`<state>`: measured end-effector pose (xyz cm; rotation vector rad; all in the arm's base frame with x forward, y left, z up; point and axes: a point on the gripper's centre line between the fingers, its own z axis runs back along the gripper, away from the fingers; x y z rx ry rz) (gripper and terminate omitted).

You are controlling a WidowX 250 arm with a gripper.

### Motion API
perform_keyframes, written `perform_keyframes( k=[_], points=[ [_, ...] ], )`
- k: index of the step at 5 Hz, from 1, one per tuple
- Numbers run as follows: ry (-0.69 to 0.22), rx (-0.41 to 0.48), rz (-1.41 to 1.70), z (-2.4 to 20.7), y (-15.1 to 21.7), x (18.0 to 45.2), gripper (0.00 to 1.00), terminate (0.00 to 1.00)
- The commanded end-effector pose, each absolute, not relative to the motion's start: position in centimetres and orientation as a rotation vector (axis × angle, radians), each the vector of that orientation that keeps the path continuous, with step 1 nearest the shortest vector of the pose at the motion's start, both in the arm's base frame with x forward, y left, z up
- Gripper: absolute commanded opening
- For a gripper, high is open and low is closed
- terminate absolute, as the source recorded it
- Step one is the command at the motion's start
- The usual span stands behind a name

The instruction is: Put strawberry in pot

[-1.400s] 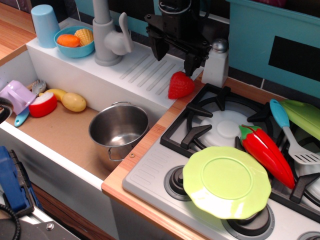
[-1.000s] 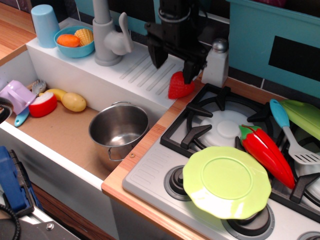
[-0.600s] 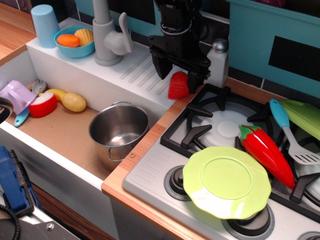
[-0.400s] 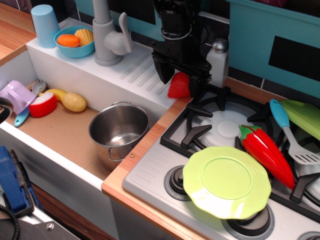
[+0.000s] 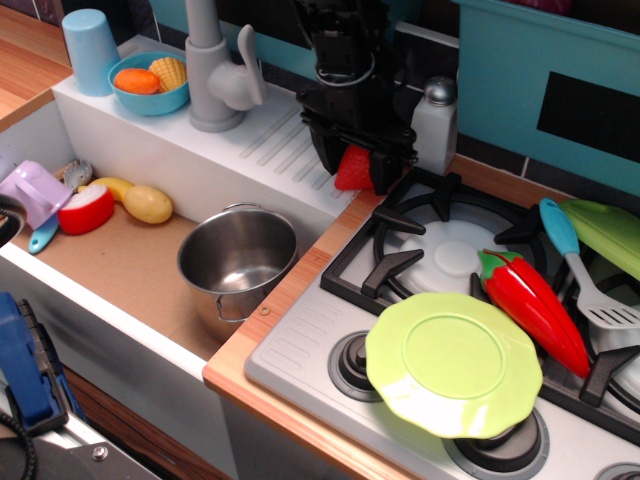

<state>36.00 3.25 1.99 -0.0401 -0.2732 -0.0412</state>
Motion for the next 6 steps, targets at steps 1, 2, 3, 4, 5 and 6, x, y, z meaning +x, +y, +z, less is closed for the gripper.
perform_keyframes(
  k=[1,2,3,4,5,6],
  points=[
    [-0.304,-0.017,-0.013,3.9,3.6,36.3,0.0,0.0],
    [-0.287,0.048,0.023,5.4,5.3,35.5,0.0,0.0],
    [-0.288,0.088,0.07,5.7,6.6,33.8,0.0,0.0],
    [-0.282,0.099,0.117,5.4,8.1,31.9,0.0,0.0],
    [-0.278,0.106,0.149,5.0,9.2,30.0,0.0,0.0],
    [-0.252,0.05,0.171,4.0,10.4,28.7,0.0,0.0]
  ],
)
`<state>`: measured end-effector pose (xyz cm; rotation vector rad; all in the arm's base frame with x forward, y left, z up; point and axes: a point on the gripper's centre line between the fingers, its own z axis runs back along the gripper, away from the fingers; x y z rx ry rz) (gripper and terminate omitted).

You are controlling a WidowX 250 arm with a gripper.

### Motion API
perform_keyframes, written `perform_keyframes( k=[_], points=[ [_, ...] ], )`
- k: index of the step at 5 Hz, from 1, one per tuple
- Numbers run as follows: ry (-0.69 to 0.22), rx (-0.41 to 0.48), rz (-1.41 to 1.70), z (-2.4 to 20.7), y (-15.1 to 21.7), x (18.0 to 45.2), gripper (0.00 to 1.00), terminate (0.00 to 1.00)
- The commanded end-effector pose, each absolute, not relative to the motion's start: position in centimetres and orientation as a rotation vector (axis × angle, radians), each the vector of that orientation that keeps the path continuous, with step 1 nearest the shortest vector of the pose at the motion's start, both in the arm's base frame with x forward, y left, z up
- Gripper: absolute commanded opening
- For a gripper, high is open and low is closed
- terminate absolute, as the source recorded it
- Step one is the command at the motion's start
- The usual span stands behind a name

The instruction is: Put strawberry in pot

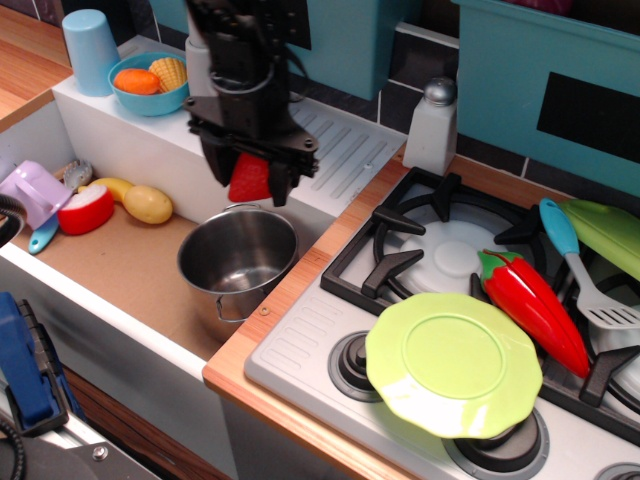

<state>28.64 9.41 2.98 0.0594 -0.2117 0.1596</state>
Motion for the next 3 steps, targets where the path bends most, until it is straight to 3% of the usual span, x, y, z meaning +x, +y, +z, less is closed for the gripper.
perform_keyframes(
  k=[1,2,3],
  points=[
    [-0.241,-0.009,0.172,3.14,11.1,28.09,0.0,0.0],
    [-0.241,-0.009,0.172,3.14,11.1,28.09,1.0,0.0],
    [-0.241,-0.009,0.172,3.14,11.1,28.09,1.0,0.0]
  ],
)
